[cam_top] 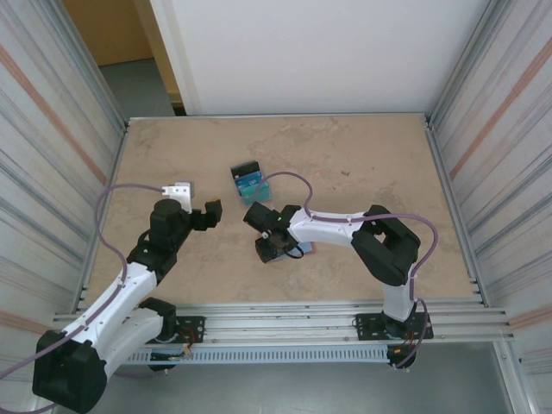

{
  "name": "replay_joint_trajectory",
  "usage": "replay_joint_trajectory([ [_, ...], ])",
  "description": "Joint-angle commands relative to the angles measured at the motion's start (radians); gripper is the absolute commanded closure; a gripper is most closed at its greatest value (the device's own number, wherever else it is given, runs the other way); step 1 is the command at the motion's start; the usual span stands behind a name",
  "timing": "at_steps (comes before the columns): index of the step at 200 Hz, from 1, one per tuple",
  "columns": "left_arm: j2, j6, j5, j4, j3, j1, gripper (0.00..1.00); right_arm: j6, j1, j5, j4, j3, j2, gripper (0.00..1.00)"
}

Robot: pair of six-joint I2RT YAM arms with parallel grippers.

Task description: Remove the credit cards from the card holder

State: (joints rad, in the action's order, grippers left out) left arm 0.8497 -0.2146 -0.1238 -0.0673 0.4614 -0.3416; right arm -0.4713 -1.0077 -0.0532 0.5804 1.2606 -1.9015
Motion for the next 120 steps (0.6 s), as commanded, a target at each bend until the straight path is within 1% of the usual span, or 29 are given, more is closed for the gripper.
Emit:
replay_joint_trajectory([
  [1,-0.021,-0.007,0.007,0.017,0.015,0.005,0.01,-0.022,0.009,0.030,-0.002,-0.016,0.013,0.55],
  [37,-0.021,-0.007,0.018,0.020,0.028,0.004,0.01,-0.021,0.020,0.052,-0.015,-0.023,0.028,0.63],
  [65,-0.021,-0.002,0.016,0.026,0.034,0.004,0.01,-0.021,0.021,0.067,-0.027,-0.027,0.042,0.65],
  [99,-0.021,0.006,0.033,0.025,0.040,0.004,0.01,-0.026,0.029,0.070,-0.026,-0.025,0.057,0.71],
  [120,-0.026,0.029,0.024,0.032,0.046,-0.013,0.01,-0.036,0.033,0.065,-0.025,-0.024,0.071,0.73],
])
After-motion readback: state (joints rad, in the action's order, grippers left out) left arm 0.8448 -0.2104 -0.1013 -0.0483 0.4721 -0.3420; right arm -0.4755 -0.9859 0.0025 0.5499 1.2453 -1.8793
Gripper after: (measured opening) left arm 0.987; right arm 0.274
